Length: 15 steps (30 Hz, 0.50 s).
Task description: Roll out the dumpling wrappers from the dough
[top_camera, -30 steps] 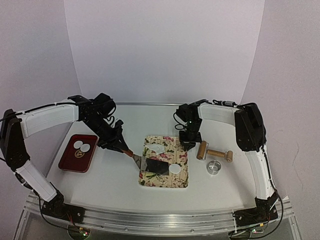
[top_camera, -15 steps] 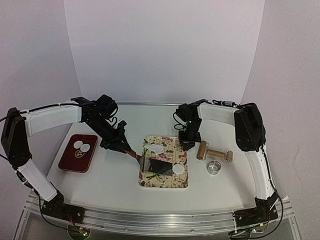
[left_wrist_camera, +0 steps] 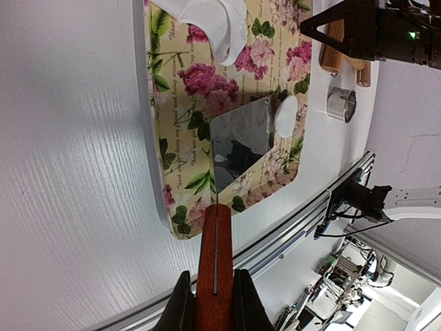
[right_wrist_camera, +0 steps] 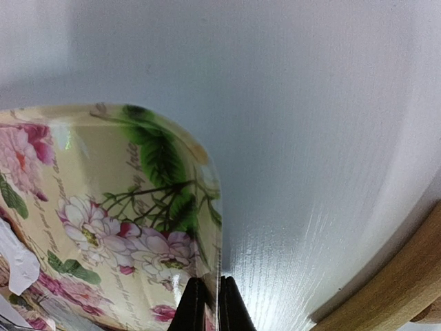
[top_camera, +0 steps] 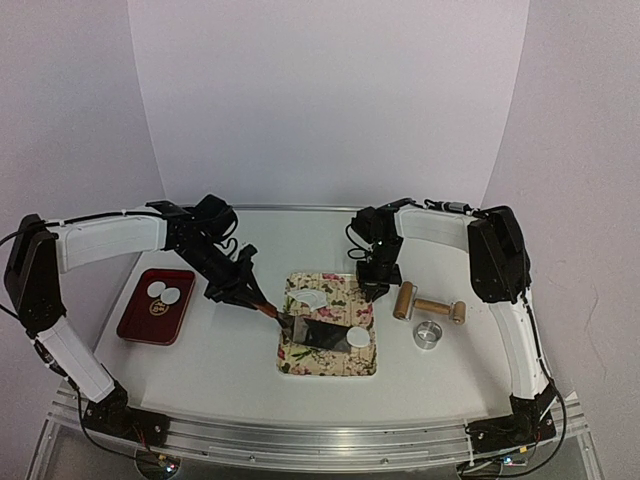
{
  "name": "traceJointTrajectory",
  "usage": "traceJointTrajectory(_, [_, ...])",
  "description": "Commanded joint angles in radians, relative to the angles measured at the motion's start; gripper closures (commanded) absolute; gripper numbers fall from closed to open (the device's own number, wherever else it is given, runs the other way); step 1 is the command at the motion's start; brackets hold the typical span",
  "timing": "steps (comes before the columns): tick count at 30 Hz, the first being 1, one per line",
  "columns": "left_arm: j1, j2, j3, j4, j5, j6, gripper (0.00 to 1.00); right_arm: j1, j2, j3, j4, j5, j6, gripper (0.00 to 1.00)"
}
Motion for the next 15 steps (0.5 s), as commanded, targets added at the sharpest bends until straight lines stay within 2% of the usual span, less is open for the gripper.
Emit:
traceJointTrajectory(1, [-0.002,0.011,-0.032,0.016,-0.049,0.006,1.0,0.009,0.032,0.014,-0.052,0.033,-0.015,1.0])
traceJointTrajectory(15, [0.0,-0.019,-0.169,0.184,0.013,-0.055,1.0,0.009,0.033,0.017,-0.063,0.038,-0.019,1.0])
